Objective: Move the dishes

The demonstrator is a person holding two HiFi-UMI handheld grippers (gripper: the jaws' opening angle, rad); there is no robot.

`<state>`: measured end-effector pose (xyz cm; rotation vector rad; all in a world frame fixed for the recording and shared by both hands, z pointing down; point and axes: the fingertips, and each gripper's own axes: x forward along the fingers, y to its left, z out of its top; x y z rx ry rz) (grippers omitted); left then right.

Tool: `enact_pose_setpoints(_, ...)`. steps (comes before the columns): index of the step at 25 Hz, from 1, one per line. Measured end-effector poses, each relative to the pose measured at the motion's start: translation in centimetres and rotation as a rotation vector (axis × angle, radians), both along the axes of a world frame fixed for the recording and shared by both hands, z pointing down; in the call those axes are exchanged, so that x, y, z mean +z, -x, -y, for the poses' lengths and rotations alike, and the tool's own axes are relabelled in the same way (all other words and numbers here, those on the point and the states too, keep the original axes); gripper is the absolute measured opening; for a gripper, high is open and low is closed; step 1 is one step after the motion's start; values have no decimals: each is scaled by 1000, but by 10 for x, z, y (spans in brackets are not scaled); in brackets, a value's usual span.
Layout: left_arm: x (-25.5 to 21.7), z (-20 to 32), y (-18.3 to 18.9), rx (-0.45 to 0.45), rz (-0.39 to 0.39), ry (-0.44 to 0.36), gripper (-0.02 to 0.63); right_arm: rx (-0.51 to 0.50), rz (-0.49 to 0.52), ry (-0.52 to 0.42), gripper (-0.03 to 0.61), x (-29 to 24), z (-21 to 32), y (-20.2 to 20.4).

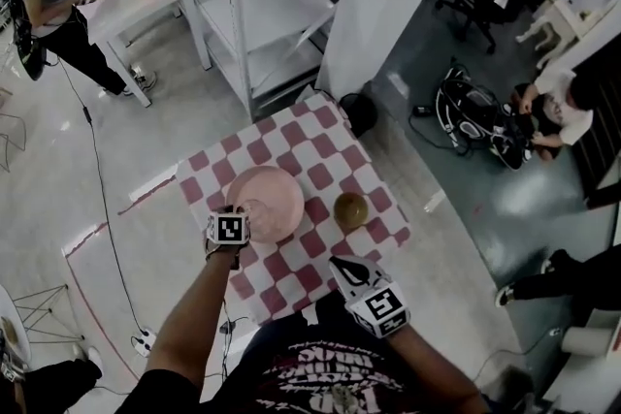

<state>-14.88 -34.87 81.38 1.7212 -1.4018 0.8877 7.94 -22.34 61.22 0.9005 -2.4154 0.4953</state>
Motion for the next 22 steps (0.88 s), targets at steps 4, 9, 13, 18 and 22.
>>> enact_pose_setpoints(4,-57,-29,-2,-61,-67,-122,101,-36,0,-9,35,-2,4,10)
enact_pose_setpoints(9,-126,-65,-55,-3,-237,-280,51,-30,-12,-25,35,-4,12,11)
enact_pose_setpoints(13,-152,-77,-91,43,-290,-332,29,6,-16,-19,35,3,23,-2)
enact_pose_setpoints(18,-143,-77,-117,46,-264,-307,29,35,-75,7,35,32,53,-39)
enact_pose_setpoints(22,-141,-70,-127,-10,-239,-283,29,92,-171,93,37,82,92,-86)
